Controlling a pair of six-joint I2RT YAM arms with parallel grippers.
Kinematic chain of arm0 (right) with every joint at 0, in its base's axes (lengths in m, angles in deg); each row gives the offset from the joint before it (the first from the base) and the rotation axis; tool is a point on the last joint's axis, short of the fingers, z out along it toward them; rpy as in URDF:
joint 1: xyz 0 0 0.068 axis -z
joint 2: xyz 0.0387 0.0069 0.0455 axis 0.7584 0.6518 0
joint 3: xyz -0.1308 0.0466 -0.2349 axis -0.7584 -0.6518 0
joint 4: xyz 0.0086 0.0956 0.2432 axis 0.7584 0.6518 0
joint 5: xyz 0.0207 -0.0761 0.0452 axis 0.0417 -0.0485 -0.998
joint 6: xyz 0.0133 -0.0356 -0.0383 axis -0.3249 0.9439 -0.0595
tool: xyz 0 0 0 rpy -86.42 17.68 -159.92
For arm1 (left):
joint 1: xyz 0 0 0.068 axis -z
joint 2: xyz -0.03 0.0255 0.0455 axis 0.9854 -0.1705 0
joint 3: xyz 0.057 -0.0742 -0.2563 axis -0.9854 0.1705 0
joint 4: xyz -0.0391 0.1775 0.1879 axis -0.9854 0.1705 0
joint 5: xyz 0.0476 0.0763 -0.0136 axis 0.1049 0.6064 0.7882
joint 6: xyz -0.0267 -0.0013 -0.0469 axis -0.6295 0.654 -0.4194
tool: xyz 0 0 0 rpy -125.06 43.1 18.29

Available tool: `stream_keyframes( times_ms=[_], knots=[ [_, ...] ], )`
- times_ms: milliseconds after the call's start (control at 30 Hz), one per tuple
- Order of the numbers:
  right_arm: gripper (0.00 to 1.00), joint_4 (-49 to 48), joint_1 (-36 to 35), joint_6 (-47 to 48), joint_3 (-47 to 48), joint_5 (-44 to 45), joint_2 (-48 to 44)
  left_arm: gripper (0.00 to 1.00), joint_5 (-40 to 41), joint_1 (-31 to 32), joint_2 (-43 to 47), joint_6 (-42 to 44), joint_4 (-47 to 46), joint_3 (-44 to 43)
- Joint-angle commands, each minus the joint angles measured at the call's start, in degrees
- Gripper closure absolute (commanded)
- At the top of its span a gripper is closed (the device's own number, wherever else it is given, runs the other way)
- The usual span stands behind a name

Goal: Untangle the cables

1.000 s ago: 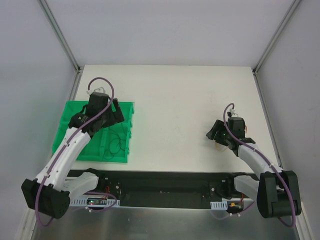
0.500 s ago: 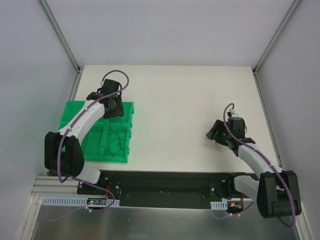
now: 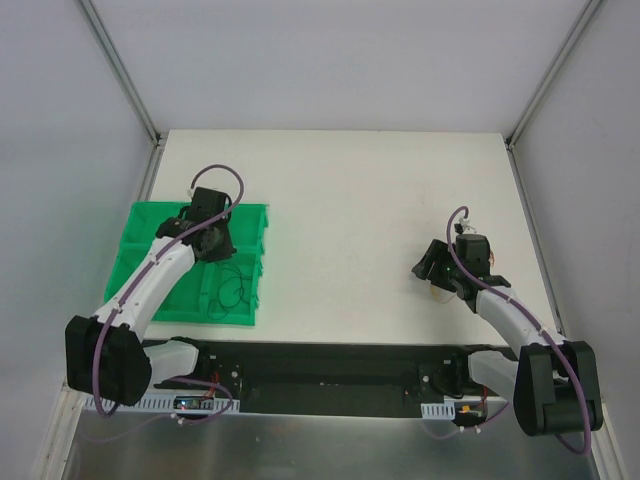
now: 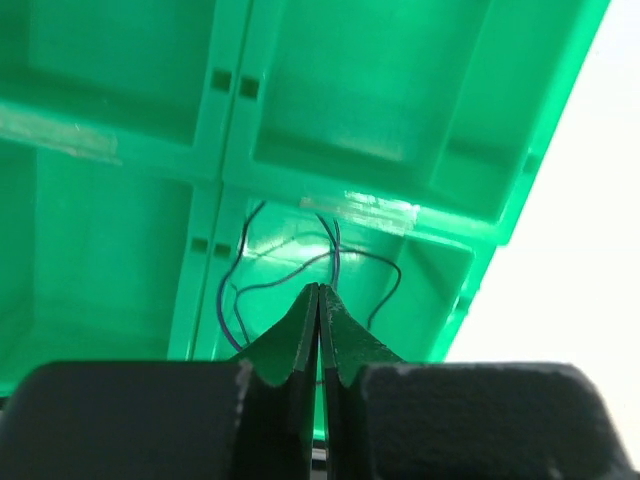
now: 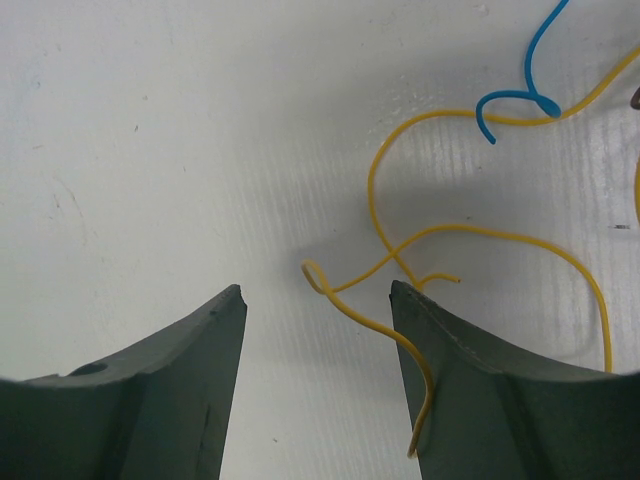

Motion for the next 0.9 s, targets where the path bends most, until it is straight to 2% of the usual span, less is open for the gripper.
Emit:
stream_keyframes(
  times_ms=[0, 267, 333, 367, 433, 500, 567, 667, 867],
  knots=[
    [0.37, -1.51, 0.17, 0.89, 1.48, -0.95, 0.60, 1.00, -4.70, -0.02, 4.14, -3.87, 0.76, 4.59],
    [0.37, -1.43, 0.09, 0.98, 1.30, -0.78, 0.34, 1.00, -8.23, 0.06, 3.61, -4.75, -0.65, 9.26],
    [0.37, -1.43, 0.09, 0.98, 1.30, -0.78, 0.16, 0.94, -8.66, 0.06, 5.19, -4.14, -0.65, 9.00],
    [0.37, -1.43, 0.17, 0.89, 1.30, -0.78, 0.16, 0.91, -8.66, -0.02, 6.07, -3.44, -0.48, 8.56],
    [0.37, -1.43, 0.17, 0.89, 1.21, -0.78, 0.16, 0.77, -10.32, -0.03, 8.26, -2.04, -0.12, 7.60],
    [0.37, -1.34, 0.09, 0.89, 1.30, -0.78, 0.16, 0.56, -10.60, -0.02, 11.07, -0.72, 0.14, 6.54],
    [0.37, -1.34, 0.17, 0.89, 1.21, -0.78, 0.07, 0.36, -9.28, -0.03, 13.62, -0.45, 1.28, 5.22],
    [0.37, -1.43, 0.17, 0.89, 1.21, -0.87, 0.07, 0.18, -3.15, -0.11, 15.56, -1.06, 4.08, 2.94],
    [0.37, -1.34, 0.17, 0.89, 1.30, -1.04, 0.25, 0.18, 3.46, -0.64, 15.22, -3.17, 7.08, 0.38]
  ],
)
